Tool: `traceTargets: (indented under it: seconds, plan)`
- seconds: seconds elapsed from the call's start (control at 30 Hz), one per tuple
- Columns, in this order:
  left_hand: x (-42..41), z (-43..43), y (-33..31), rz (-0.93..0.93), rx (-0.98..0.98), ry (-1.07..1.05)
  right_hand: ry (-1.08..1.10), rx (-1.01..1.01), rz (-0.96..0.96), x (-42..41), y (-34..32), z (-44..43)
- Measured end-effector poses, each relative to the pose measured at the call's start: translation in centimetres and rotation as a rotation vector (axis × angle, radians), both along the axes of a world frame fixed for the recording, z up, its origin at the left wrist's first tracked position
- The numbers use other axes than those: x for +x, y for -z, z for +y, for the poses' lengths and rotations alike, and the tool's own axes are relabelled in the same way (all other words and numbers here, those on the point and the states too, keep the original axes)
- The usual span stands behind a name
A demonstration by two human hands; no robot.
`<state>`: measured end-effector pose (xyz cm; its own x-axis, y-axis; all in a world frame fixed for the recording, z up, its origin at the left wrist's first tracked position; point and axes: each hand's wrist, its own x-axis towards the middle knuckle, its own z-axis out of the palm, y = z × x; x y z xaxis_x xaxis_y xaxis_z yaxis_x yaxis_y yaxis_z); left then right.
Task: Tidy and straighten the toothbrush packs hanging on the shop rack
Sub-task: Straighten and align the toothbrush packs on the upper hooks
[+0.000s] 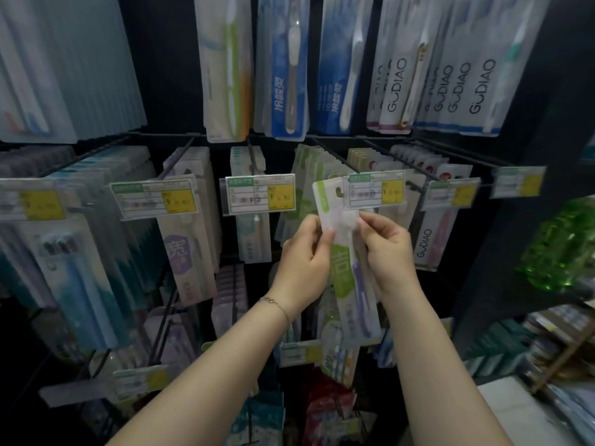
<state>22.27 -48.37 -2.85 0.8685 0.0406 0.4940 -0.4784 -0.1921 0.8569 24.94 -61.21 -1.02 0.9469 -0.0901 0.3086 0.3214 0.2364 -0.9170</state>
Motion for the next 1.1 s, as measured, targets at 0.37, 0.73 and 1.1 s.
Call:
traceTargets:
  seconds: [0.37,0.73,1.1]
  plan:
    - [0.7,-1.2,0.3,-0.032,-0.049,0.025,0.11,-0.028,-0.098,0.6,-0.5,-1.1]
    - [1.5,-1.3,0.2,0.037,0.016,-0.032,0.098,0.019,-0.066,1.1,0.1,-1.2]
    - [1.6,-2.7,-0.8,0.096,0.07,-0.004,0.123,0.074,-0.047,2.6,0.4,-2.6]
